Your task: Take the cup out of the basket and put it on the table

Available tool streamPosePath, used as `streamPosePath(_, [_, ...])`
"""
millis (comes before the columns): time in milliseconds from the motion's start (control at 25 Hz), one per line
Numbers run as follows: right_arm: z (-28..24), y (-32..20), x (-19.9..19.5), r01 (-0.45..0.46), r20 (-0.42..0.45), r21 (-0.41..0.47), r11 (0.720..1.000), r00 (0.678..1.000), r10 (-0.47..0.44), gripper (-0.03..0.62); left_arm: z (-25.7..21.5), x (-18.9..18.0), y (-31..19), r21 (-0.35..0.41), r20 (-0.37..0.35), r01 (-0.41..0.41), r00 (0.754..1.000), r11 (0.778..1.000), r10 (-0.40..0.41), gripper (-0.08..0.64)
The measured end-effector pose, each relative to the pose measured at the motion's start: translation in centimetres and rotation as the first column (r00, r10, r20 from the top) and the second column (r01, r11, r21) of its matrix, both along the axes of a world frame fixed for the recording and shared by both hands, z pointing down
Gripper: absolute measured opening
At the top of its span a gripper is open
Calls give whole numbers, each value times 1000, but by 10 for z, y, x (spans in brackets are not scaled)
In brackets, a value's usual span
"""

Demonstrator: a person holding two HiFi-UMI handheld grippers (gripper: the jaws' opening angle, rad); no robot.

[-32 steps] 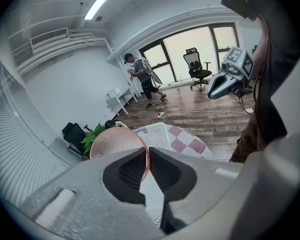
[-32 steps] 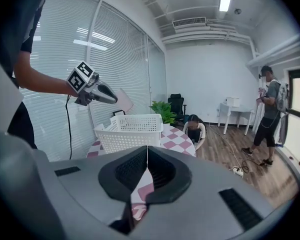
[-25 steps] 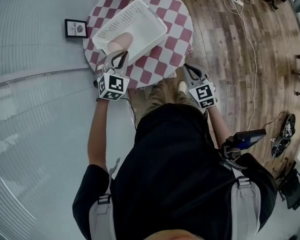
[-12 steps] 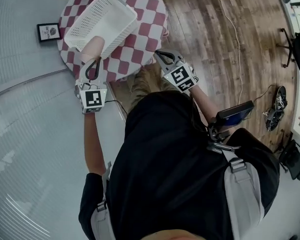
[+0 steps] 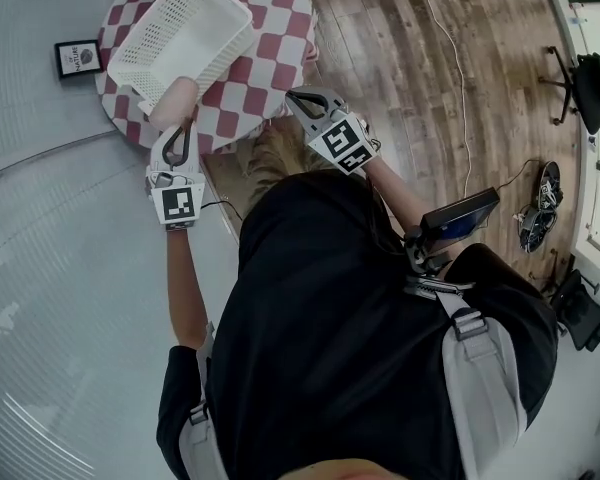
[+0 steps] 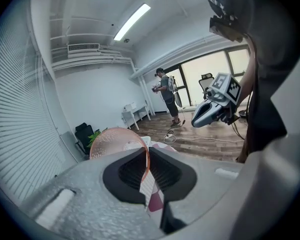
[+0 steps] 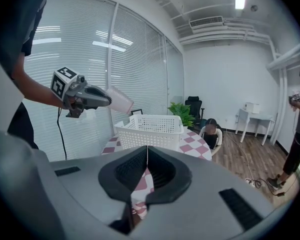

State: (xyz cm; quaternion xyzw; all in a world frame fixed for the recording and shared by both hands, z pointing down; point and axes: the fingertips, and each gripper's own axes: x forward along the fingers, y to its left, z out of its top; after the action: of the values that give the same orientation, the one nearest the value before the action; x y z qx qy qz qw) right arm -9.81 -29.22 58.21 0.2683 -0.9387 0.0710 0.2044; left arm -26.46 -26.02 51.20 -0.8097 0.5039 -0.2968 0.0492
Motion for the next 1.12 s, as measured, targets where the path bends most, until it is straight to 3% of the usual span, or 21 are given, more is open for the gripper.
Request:
streamPosePath(360, [-2, 8, -6, 47, 3, 25, 999, 999, -48, 12, 15, 2, 21, 10, -138, 82, 987, 997, -80, 21])
streamPosePath(600, [-6, 12, -10, 74, 16, 43, 996, 997, -75, 12, 21, 6, 29, 71, -217, 95, 973, 993, -77, 21])
streamPosePath(1120, [-20, 8, -40, 160, 72, 101, 982, 983, -167, 12, 50, 18, 30, 61, -406, 159, 906, 985, -121, 21])
